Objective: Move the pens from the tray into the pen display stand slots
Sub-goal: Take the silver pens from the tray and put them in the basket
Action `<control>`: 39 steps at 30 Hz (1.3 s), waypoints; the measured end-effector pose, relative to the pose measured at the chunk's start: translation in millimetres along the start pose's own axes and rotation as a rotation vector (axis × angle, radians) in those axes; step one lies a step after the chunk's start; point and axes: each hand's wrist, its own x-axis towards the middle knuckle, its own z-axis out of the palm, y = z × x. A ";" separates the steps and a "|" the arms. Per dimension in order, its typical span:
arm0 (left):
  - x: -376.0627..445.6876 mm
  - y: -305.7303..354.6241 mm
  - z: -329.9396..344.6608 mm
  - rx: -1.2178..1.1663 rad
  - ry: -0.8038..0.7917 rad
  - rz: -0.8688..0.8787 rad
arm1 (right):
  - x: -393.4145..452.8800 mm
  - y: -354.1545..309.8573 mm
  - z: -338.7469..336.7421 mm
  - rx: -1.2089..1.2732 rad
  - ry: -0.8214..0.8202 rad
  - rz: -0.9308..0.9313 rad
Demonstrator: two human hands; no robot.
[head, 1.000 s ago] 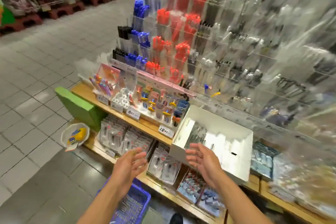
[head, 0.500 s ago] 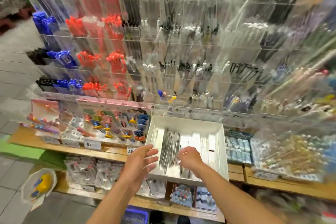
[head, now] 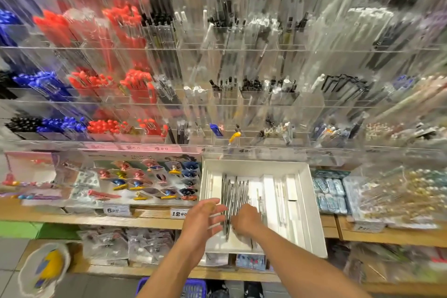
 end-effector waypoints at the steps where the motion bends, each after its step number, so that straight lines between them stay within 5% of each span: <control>1: 0.9 0.3 0.4 0.000 -0.007 -0.005 | -1.6 -0.1 -2.6 0.027 -0.032 0.004; 7: 9.9 4.9 16.2 0.013 0.018 0.000 | -39.2 9.3 -37.9 0.321 -0.167 -0.165; 15: 18.0 11.6 29.5 -0.099 -0.081 -0.035 | -81.3 17.5 -58.6 0.393 -0.246 -0.360; 29: 28.4 7.3 11.2 -0.127 -0.038 -0.047 | 13.1 -0.5 0.6 0.169 0.069 0.143; 35: 31.1 6.8 13.4 -0.129 -0.046 -0.034 | 8.5 -1.8 -2.0 0.255 0.000 0.188; 39: 32.0 8.2 16.2 -0.104 -0.034 -0.020 | -17.5 0.2 -26.2 0.407 -0.077 0.015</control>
